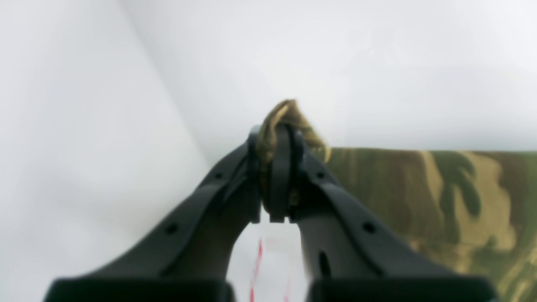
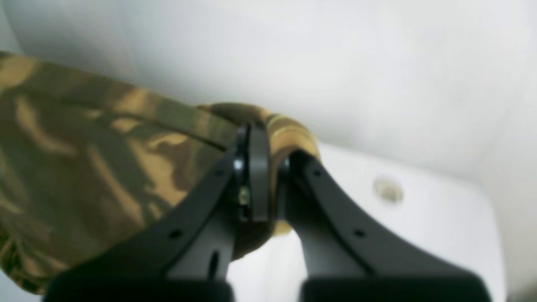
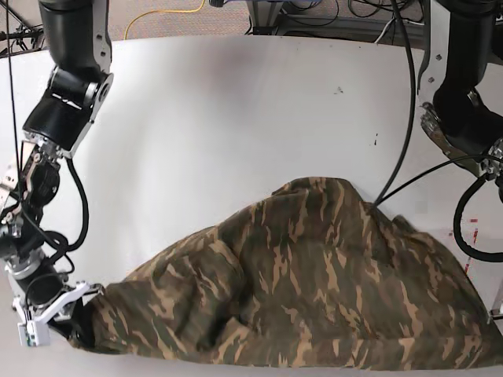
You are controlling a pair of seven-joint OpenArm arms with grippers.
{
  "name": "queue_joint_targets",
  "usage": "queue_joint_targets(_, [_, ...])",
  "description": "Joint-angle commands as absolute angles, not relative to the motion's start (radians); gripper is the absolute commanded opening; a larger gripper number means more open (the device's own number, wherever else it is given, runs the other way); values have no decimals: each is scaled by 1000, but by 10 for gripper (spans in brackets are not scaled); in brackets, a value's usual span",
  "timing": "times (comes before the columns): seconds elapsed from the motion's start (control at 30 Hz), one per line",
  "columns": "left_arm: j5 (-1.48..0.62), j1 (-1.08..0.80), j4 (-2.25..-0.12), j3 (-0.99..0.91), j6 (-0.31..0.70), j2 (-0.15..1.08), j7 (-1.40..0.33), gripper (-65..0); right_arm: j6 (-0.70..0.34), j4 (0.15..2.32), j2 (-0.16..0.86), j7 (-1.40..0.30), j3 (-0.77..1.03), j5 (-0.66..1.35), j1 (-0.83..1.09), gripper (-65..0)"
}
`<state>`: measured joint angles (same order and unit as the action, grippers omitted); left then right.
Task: Fold the T-shirt properly
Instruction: 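Lift the shirt with both grippers and swing it up off the table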
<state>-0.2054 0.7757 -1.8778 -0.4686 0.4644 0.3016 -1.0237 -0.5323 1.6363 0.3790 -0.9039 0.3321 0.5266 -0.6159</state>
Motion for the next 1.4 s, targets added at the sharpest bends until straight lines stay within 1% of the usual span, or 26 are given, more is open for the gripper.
queue_joint_targets(0.0, [-193, 862, -1873, -476, 450, 340, -995, -650, -535, 1604, 429, -871, 312, 545, -717, -650])
queue_joint_targets(0.1, [-193, 941, -1833, -466, 450, 346, -998, -650, -536, 1552, 458, -871, 277, 547, -803, -650])
queue_joint_targets(0.23, [-194, 1047, -1776, -453, 450, 395, -995, -650, -538, 1512, 490, -871, 202, 547, -924, -650])
queue_joint_targets(0.4, [-194, 1201, -1682, -409, 450, 406, -993, -650, -542, 1422, 526, -868, 128, 547, -1082, -650])
queue_joint_targets(0.57, [-196, 1293, -1664, -374, 453, 406, -998, -650, -542, 1395, 565, -866, 50, 570, -1202, -650])
queue_joint_targets(0.7, [-196, 1326, -1658, -337, 453, 406, -1000, -650, -542, 1374, 590, -868, 21, 593, -1241, -650])
queue_joint_targets(0.8, [-199, 1320, -1661, -315, 453, 404, -1000, -650, -542, 1376, 596, -871, 19, 621, -1237, -650])
queue_joint_targets(0.97, [-200, 1285, -1661, -312, 455, 398, -1000, -650, -542, 1377, 642, -877, 27, 653, -1170, -650])
queue_joint_targets(1.17, [-202, 1182, -1702, -317, 456, 369, -1000, -650, -542, 1460, 651, -912, 140, 713, -961, -650])
queue_joint_targets(1.37, [-202, 1009, -1808, -328, 456, 354, -1043, -650, -544, 1575, 633, -943, 251, 722, -722, -650])
